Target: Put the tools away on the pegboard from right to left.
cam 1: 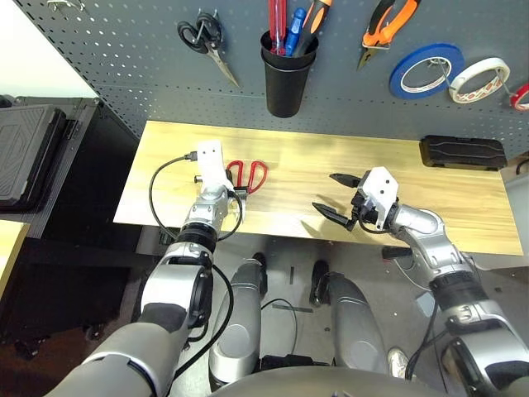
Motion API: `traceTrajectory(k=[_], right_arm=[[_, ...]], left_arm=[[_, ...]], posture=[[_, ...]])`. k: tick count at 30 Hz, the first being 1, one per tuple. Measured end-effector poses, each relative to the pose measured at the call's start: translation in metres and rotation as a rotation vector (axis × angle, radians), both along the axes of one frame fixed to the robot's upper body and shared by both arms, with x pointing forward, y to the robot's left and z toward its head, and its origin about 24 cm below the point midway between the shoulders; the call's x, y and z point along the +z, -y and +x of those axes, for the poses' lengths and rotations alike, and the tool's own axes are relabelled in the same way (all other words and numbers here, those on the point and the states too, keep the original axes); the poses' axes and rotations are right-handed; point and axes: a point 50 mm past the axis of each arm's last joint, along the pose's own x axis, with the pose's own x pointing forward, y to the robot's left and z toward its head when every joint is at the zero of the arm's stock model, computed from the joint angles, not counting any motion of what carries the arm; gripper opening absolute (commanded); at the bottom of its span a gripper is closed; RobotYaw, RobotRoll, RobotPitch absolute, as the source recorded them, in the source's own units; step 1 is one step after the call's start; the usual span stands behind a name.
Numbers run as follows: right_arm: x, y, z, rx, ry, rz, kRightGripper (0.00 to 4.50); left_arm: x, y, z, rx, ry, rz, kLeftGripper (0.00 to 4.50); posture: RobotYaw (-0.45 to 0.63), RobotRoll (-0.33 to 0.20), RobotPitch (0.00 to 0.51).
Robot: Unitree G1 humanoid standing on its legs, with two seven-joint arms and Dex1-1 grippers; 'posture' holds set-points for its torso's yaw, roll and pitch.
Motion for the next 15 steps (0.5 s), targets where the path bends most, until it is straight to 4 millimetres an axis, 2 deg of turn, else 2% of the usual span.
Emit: traceTrajectory(k=[7,15], right_arm=[[0.012,0.007,0.007,0.001,0.064,0.046,4.5],[0.024,0.019,0.013,-0.005,0.13,0.082,4.5]], left_arm=[[0.029,-0.014,-0.018,0.005,0.194,-0.062,0.04],[0.077,-0.035,-0.051,0.01,0.456,-0.135,0.04]], posture=[[0.26,0.0,0.268],[0.3,0.0,0.256]])
